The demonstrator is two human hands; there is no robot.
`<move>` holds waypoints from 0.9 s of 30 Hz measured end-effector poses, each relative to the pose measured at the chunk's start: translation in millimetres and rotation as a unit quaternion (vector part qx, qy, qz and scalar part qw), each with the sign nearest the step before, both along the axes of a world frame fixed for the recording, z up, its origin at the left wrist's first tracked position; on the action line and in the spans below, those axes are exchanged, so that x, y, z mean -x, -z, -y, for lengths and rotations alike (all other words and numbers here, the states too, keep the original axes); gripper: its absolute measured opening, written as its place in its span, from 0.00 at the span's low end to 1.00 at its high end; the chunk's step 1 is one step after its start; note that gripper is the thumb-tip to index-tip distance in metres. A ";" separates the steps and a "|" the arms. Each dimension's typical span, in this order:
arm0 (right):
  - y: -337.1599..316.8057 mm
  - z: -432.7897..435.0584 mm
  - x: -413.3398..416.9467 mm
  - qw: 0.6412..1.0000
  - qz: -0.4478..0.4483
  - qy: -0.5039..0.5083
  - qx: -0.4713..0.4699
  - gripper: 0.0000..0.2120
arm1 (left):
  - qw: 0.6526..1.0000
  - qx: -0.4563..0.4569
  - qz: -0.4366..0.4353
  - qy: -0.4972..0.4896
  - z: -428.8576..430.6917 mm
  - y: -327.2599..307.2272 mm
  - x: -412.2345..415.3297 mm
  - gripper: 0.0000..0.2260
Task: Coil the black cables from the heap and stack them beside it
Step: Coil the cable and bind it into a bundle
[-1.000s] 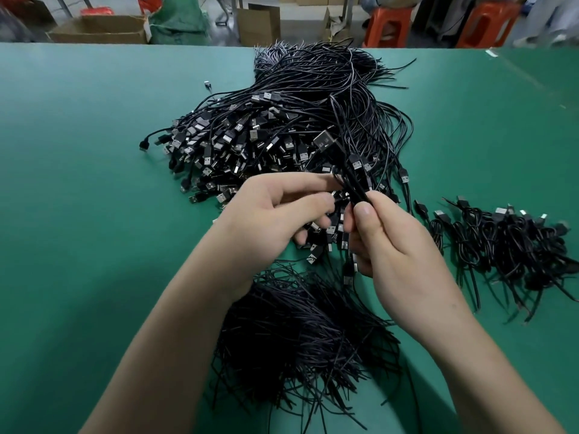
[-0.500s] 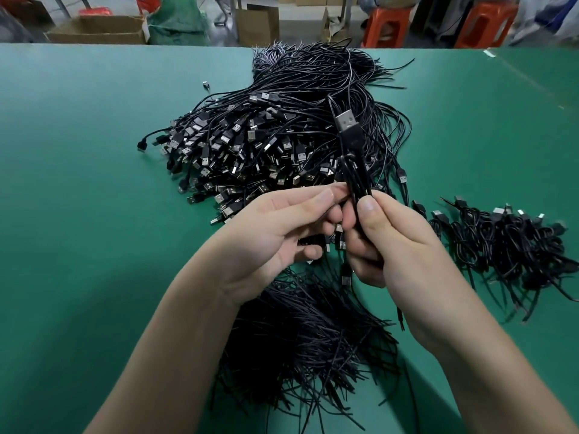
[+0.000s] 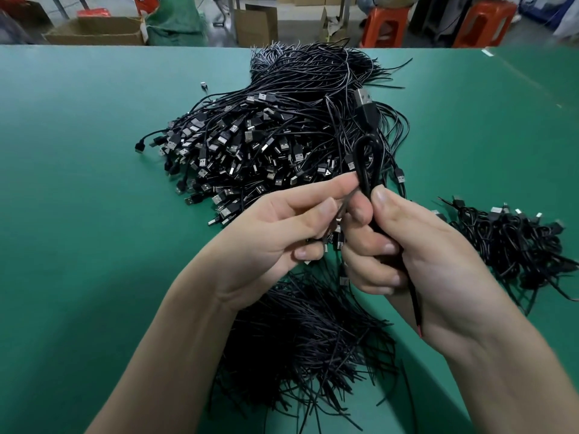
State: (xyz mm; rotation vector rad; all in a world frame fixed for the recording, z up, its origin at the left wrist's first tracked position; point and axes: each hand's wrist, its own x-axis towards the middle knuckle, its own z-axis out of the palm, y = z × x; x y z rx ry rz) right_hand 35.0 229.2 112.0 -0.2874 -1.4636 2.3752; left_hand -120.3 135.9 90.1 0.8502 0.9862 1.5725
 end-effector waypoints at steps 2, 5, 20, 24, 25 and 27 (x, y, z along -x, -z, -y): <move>0.2 1.0 0.0 1.000 -0.005 -0.011 0.006 0.13 | 1.000 -0.011 -0.009 -0.013 -0.8 0.0 -1.5 0.12; -1.0 3.6 0.5 0.998 -0.027 -0.049 0.043 0.13 | 0.999 -0.028 -0.008 -0.024 -1.6 1.3 -3.9 0.09; -1.3 5.6 -0.4 0.989 0.063 0.006 -0.134 0.17 | 0.991 -0.048 -0.094 -0.079 -4.5 0.1 -7.0 0.05; -0.2 4.2 0.6 0.996 0.043 0.005 -0.079 0.16 | 0.985 -0.060 -0.142 -0.074 -5.3 1.2 -4.5 0.09; 0.4 3.4 0.7 0.998 0.035 0.002 -0.060 0.15 | 0.984 -0.067 -0.148 -0.067 -5.7 1.6 -3.8 0.09; 2.0 2.7 1.0 0.999 0.025 -0.003 -0.038 0.16 | 0.985 -0.075 -0.149 -0.055 -6.1 2.3 -2.9 0.08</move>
